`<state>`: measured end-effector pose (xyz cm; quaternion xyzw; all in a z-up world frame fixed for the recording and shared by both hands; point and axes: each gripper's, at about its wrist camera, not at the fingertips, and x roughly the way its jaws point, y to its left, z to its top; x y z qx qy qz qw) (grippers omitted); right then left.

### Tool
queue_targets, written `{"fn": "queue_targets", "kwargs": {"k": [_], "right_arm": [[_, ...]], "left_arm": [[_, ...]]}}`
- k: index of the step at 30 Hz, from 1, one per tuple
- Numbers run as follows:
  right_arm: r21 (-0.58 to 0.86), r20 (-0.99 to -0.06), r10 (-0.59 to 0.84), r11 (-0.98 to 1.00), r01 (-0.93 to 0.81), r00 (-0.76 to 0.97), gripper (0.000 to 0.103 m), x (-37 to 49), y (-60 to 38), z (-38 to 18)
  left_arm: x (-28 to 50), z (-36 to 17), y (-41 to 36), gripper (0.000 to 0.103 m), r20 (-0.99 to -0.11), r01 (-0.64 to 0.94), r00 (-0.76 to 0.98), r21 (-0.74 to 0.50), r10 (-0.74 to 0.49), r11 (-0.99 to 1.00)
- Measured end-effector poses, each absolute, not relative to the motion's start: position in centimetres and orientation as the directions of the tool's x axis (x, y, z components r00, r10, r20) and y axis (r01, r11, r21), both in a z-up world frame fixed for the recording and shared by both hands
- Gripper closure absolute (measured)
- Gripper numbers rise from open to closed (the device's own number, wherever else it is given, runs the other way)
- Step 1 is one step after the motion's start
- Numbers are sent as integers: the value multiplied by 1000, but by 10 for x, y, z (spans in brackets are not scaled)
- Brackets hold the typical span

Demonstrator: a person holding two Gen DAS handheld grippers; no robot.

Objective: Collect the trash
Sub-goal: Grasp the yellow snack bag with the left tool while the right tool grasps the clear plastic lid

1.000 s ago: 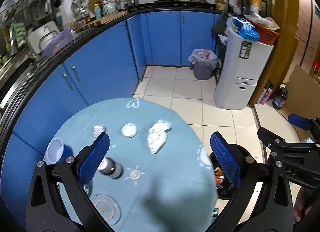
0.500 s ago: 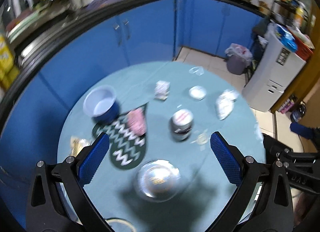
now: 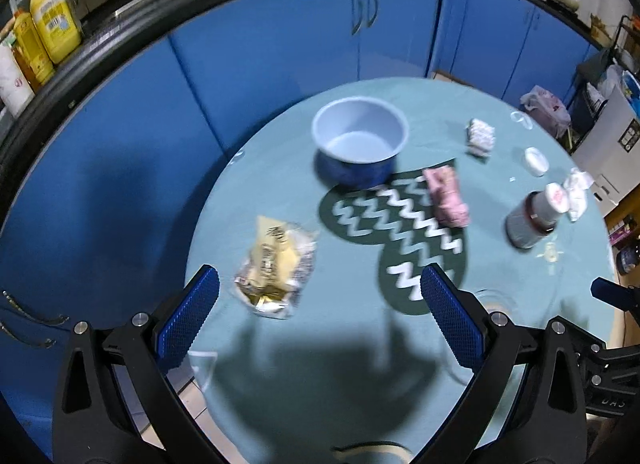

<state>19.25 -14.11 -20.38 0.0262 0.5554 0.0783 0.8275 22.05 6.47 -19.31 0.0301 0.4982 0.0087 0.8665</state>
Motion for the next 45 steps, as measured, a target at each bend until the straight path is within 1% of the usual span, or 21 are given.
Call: {"fn": "queue_targets", "kwargs": {"k": [4, 9, 10, 11, 12, 13, 14, 15, 16, 17, 19, 20, 21, 22, 23, 24, 25, 26, 29, 38, 45], "right_arm": [[82, -916, 115, 991, -103, 384, 17, 196, -125, -213], [14, -926, 50, 995, -98, 375, 17, 200, -116, -220], [6, -928, 42, 995, -98, 370, 20, 200, -117, -221], [-3, -931, 35, 995, -103, 363, 25, 201, -116, -223], [-21, -938, 20, 993, -114, 345, 38, 201, -113, -227], [-28, -946, 13, 992, -123, 325, 47, 201, -111, -231], [-30, -951, 11, 991, -128, 309, 58, 201, -111, -234], [-26, -959, 13, 991, -131, 284, 65, 201, -111, -239], [-15, -958, 23, 992, -129, 287, 68, 200, -111, -240], [-17, -955, 22, 991, -129, 296, 69, 200, -111, -239], [-25, -953, 20, 989, -143, 301, 83, 199, -109, -239], [-24, -953, 22, 989, -147, 303, 87, 199, -108, -239], [-37, -952, 12, 988, -153, 306, 90, 198, -107, -239], [-37, -952, 15, 986, -163, 306, 96, 197, -105, -238], [-30, -951, 24, 985, -168, 307, 98, 196, -103, -237], [-22, -951, 31, 986, -168, 308, 100, 195, -104, -237], [-18, -949, 34, 987, -163, 313, 100, 194, -106, -235], [-18, -948, 34, 987, -158, 318, 100, 193, -107, -233], [-22, -941, 30, 989, -149, 337, 100, 192, -112, -226], [-25, -921, 27, 991, -130, 388, 100, 189, -125, -206], [-31, -900, 19, 994, -108, 435, 100, 179, -144, -189]], "left_arm": [[231, -210, 76, 5, -879, 55, 475, 64, 30, 996], [246, -229, 84, 11, -896, 90, 443, 69, 23, 994], [250, -233, 85, 11, -899, 95, 438, 66, 18, 993], [252, -235, 85, 11, -900, 97, 435, 64, 16, 993], [254, -238, 86, 11, -903, 99, 430, 62, 13, 993], [257, -242, 87, 13, -906, 102, 423, 58, 10, 993], [259, -246, 88, 17, -910, 102, 415, 57, 9, 993], [260, -248, 89, 19, -913, 103, 407, 54, 7, 993], [262, -253, 89, 21, -919, 105, 395, 49, 3, 993], [263, -256, 89, 22, -922, 105, 388, 47, 3, 993], [264, -261, 90, 22, -923, 106, 385, 50, 6, 993], [264, -260, 90, 24, -919, 108, 393, 50, 4, 993], [263, -260, 90, 28, -918, 110, 397, 49, 1, 993], [263, -260, 90, 37, -918, 109, 397, 41, -6, 993], [262, -259, 91, 46, -918, 110, 395, 27, -19, 994], [261, -257, 90, 51, -917, 116, 397, 15, -32, 993], [259, -255, 88, 62, -915, 123, 402, 19, -32, 992], [257, -254, 86, 69, -913, 131, 406, 28, -27, 991], [253, -249, 83, 75, -911, 130, 411, 29, -27, 991], [237, -220, 82, 77, -892, 111, 450, 14, -38, 994], [228, -204, 52, 77, -878, 146, 475, 19, -54, 989]]}}
